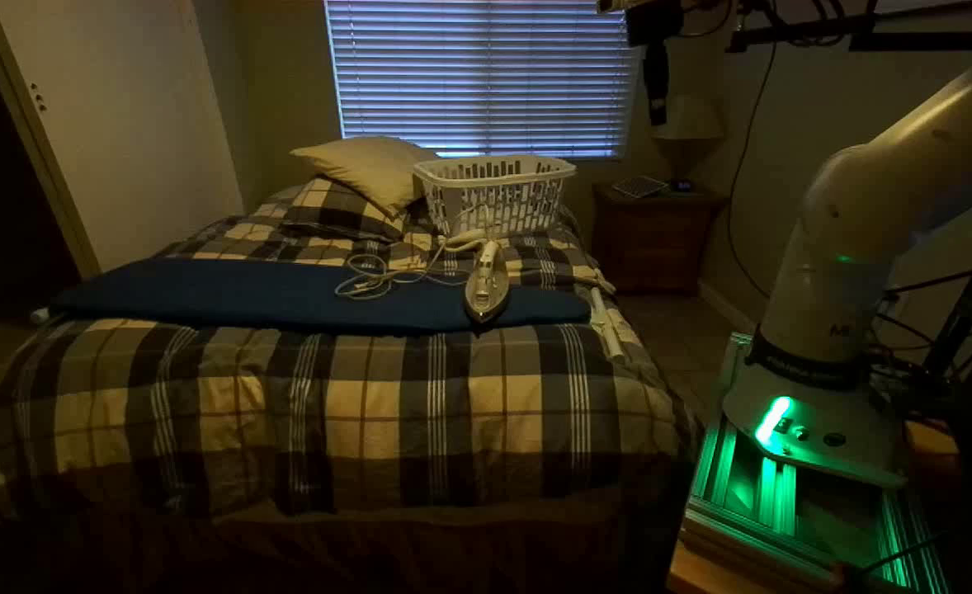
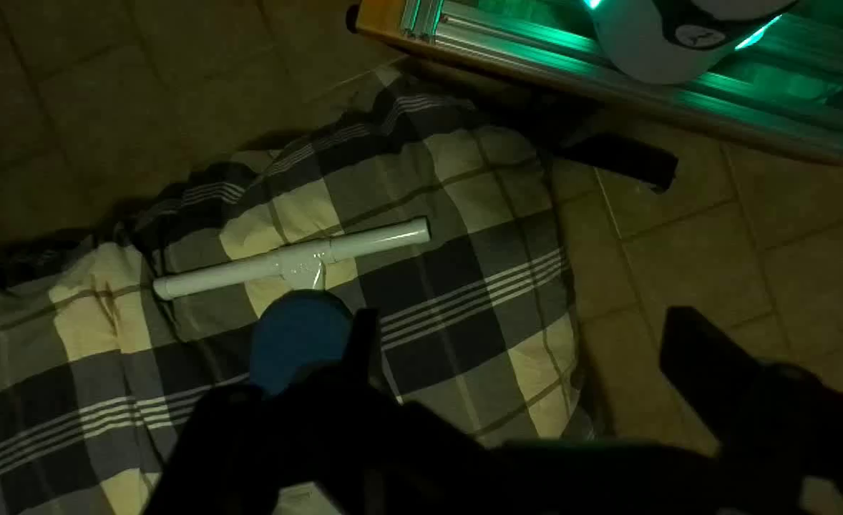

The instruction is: Put the iron in an upright position

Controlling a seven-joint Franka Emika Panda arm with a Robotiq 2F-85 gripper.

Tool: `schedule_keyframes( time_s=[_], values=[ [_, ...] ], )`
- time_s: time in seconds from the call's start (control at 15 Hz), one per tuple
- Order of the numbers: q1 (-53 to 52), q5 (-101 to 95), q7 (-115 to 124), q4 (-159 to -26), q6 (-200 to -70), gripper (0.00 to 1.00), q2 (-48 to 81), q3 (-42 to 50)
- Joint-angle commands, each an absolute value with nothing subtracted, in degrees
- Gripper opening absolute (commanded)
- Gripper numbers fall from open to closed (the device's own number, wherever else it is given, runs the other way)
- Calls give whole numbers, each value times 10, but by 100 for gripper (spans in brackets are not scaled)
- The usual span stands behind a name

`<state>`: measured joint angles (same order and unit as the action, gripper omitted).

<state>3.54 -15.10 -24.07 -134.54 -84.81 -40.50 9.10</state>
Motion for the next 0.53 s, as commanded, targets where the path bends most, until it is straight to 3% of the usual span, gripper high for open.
schedule_keyframes(
  time_s=[0.0,0.2,0.47],
  values=[
    [23,-155,-235,-1344,-845,100,-406,99],
    [30,-140,-187,-1335,-884,100,-373,100],
    [42,-130,-62,-1358,-1077,100,-310,90]
  ],
)
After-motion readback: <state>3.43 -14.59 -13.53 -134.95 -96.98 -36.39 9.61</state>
